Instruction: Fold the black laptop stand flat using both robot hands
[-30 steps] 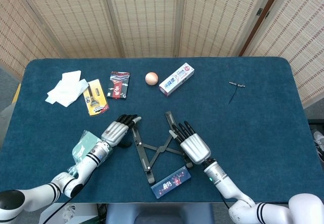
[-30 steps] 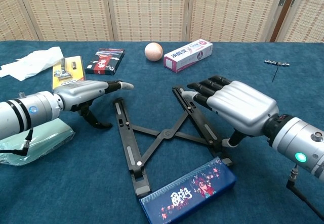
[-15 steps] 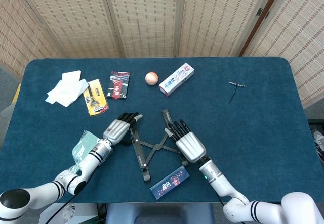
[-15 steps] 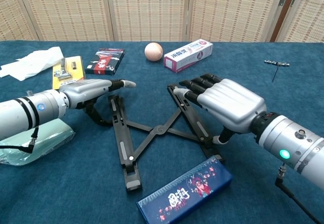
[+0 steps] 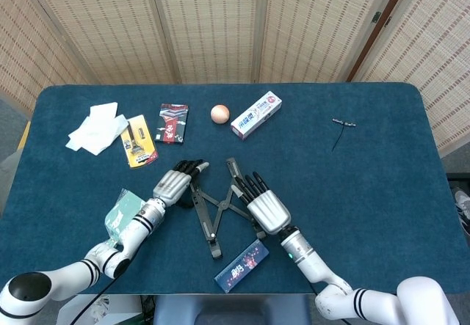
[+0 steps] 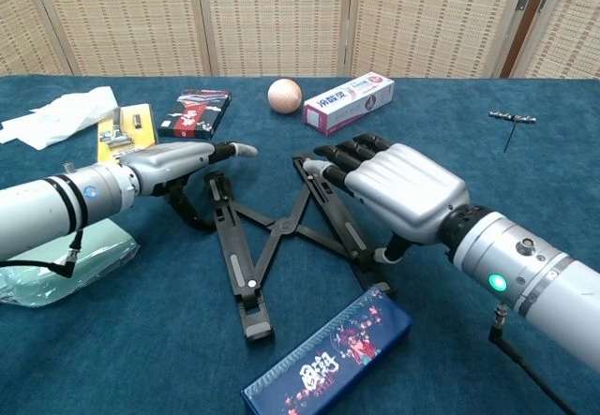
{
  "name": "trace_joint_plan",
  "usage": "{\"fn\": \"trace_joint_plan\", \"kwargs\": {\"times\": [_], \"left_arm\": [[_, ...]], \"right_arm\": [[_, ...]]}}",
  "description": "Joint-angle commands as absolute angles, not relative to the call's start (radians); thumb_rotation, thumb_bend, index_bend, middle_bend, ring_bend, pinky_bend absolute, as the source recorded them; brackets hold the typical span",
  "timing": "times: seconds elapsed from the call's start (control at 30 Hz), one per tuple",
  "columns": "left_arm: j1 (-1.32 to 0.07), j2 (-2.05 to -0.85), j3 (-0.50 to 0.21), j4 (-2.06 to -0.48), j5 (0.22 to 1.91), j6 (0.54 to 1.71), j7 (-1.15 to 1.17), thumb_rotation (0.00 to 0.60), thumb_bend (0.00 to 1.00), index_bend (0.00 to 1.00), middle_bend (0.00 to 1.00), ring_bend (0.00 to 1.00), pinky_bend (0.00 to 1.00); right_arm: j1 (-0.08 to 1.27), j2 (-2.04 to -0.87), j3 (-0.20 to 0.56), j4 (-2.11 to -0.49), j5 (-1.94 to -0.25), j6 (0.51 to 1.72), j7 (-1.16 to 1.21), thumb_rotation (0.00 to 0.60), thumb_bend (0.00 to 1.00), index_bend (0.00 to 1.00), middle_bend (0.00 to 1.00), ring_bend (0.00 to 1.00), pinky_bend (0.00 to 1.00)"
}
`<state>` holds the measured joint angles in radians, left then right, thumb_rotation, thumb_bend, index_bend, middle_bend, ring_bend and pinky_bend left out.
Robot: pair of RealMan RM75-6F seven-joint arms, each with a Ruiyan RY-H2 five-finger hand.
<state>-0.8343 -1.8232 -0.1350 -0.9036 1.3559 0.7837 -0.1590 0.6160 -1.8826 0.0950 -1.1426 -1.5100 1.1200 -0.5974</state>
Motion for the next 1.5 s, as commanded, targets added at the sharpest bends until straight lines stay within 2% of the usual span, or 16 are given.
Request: {"fn": "trace_joint_plan", "kwargs": {"times": [0.03, 1.2, 1.37, 1.5], "left_arm": [[-0.838, -1.827, -0.137, -0.900, 1.354, 0.780, -0.160, 0.600, 0.21, 0.00, 0.00, 0.00, 0.00], [-0.883, -1.851, -0.166, -0.910, 1.329, 0.740, -0.161, 0.600, 0.21, 0.00, 0.00, 0.00, 0.00], [-0.877, -1.833, -0.168, -0.919, 1.320, 0.746, -0.143, 0.600, 0.21, 0.00, 0.00, 0.00, 0.00], [-0.859, -1.793, -0.170, -0.957, 1.305, 0.763, -0.112, 0.600, 0.21, 0.00, 0.00, 0.00, 0.00]], "right_arm": [[0.620, -1.889, 0.098, -1.138, -1.511, 1.122, -0.595, 0.600, 0.00, 0.00, 0.00, 0.00, 0.00], [0.673, -1.998, 0.114, -1.006, -1.556, 1.174, -0.537, 0.600, 0.00, 0.00, 0.00, 0.00, 0.00], [0.676, -1.974, 0.109, -1.033, -1.565, 1.176, -0.533, 0.600, 0.00, 0.00, 0.00, 0.00, 0.00], [0.678, -1.899, 0.096, -1.114, -1.580, 1.166, -0.536, 0.600, 0.00, 0.00, 0.00, 0.00, 0.00]]}}
